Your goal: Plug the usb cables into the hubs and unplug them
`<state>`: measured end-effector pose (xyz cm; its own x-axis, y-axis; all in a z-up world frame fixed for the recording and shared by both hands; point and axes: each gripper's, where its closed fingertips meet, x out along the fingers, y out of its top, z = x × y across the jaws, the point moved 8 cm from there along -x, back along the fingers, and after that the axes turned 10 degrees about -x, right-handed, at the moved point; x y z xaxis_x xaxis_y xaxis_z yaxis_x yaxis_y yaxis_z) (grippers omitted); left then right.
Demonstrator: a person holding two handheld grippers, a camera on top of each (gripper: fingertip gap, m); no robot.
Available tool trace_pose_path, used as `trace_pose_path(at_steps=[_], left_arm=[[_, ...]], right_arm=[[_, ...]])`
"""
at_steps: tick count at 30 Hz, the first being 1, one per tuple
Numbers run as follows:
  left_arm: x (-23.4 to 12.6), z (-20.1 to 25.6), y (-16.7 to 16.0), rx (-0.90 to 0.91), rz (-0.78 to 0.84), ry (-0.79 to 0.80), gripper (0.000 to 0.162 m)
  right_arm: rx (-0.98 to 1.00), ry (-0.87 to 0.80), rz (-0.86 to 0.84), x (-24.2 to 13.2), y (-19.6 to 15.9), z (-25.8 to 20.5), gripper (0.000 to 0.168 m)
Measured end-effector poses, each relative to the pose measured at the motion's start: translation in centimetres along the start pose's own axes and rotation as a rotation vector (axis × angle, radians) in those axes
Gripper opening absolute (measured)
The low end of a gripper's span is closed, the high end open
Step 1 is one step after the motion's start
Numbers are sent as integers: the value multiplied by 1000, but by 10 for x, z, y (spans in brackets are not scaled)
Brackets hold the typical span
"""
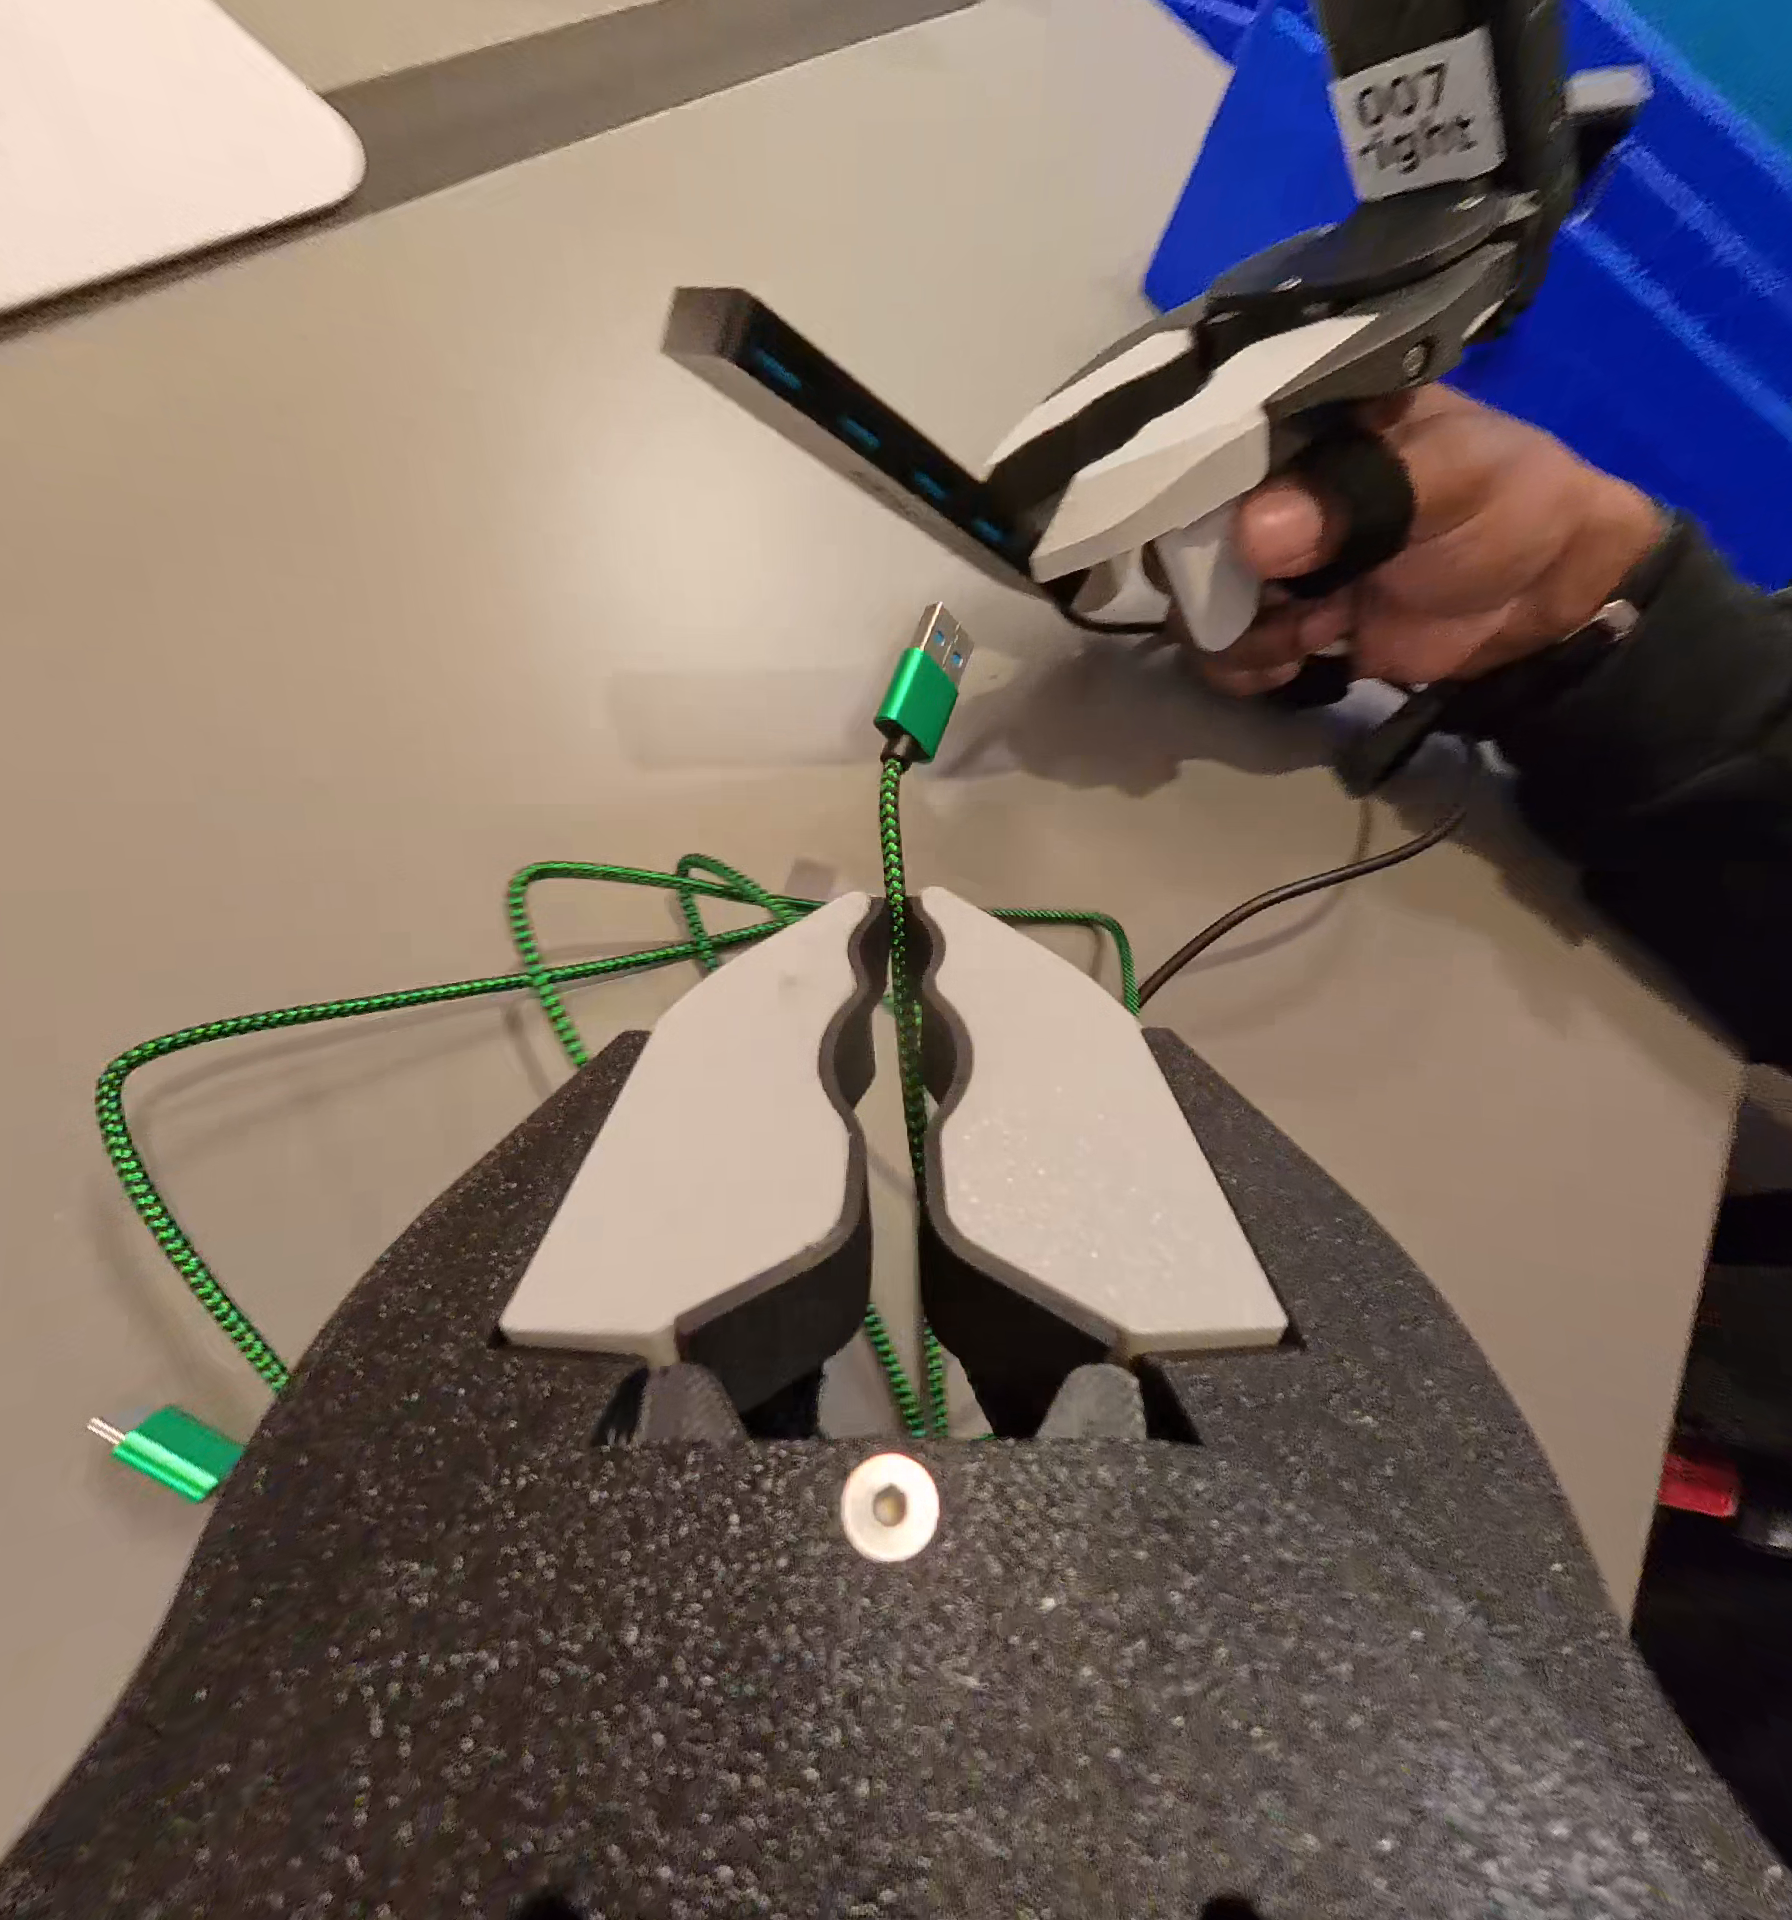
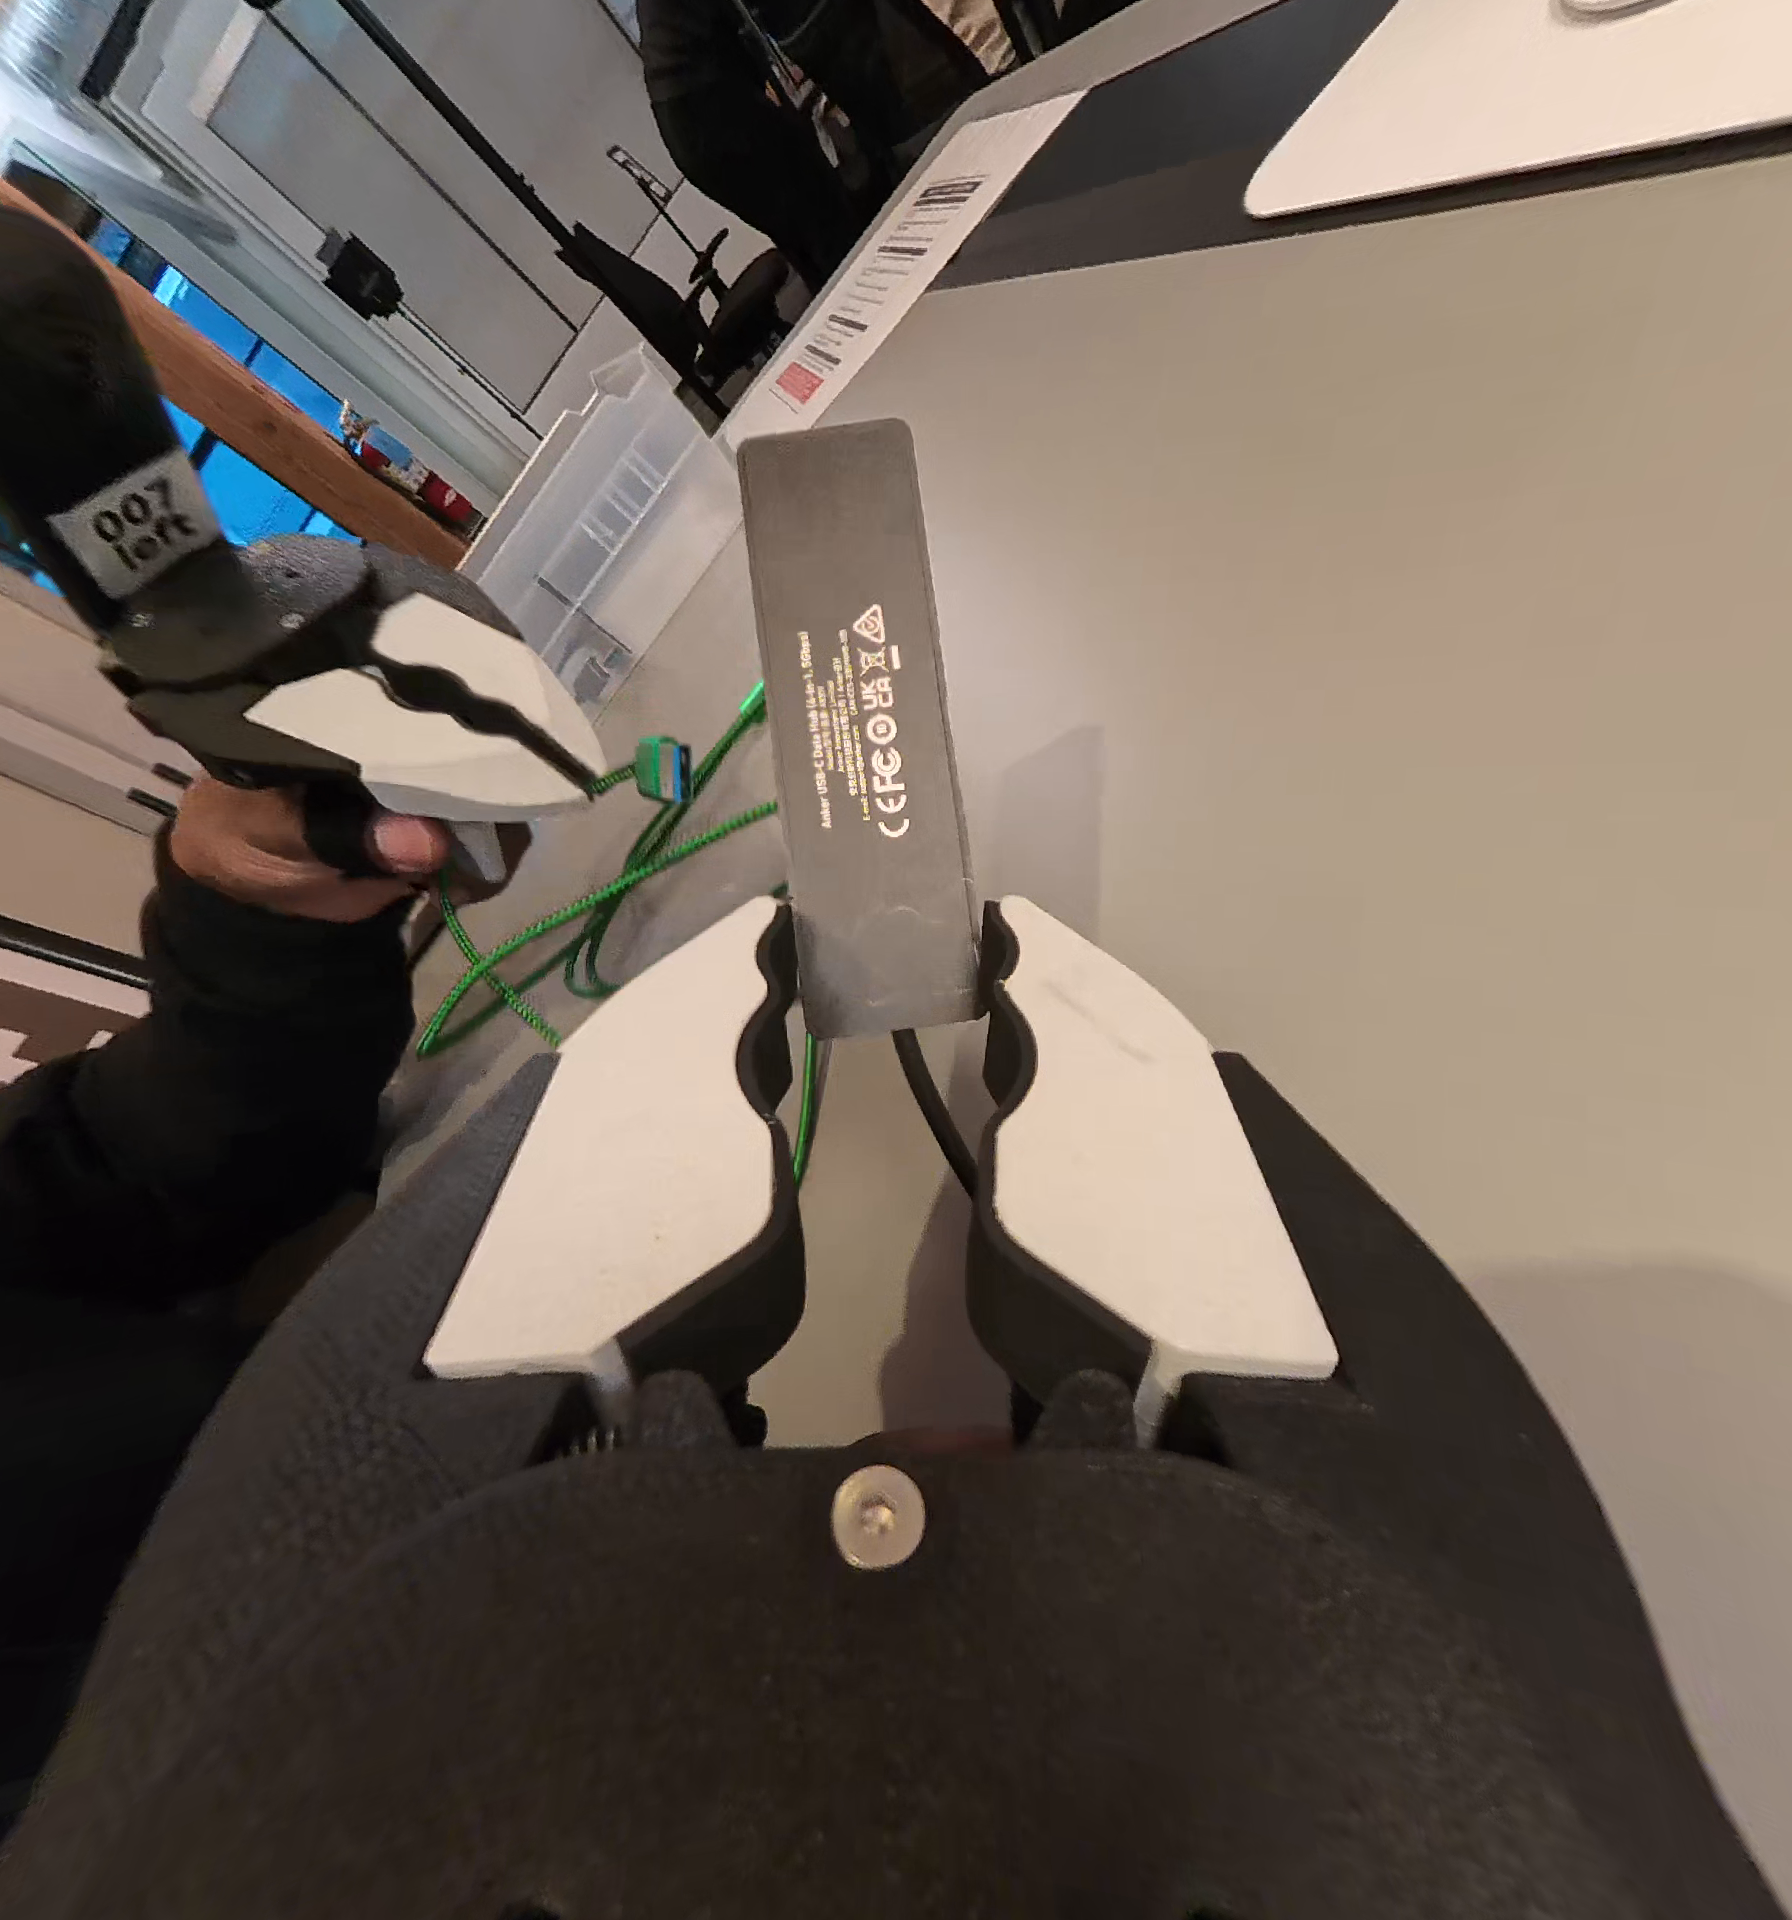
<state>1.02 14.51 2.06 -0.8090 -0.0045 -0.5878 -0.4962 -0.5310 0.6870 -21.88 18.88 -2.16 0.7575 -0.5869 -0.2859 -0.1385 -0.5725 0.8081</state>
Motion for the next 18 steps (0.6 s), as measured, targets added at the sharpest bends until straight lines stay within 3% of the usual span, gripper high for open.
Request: trace_pose_path(at_steps=[1, 6, 11, 18], left_arm=[[6, -2, 0, -14, 10, -48, 2], [17, -20, -6, -84, 104, -267, 2], [7, -33, -13, -69, 161, -456, 2], [-1, -42, -19, -77, 172, -521, 2]], right_arm=[[6, -5, -2, 0, 0, 1, 33], [-45, -95, -73, 3, -3, -1, 33], [-136, -193, -160, 13, -7, -8, 32], [-169, -235, -226, 20, -13, -12, 33]])
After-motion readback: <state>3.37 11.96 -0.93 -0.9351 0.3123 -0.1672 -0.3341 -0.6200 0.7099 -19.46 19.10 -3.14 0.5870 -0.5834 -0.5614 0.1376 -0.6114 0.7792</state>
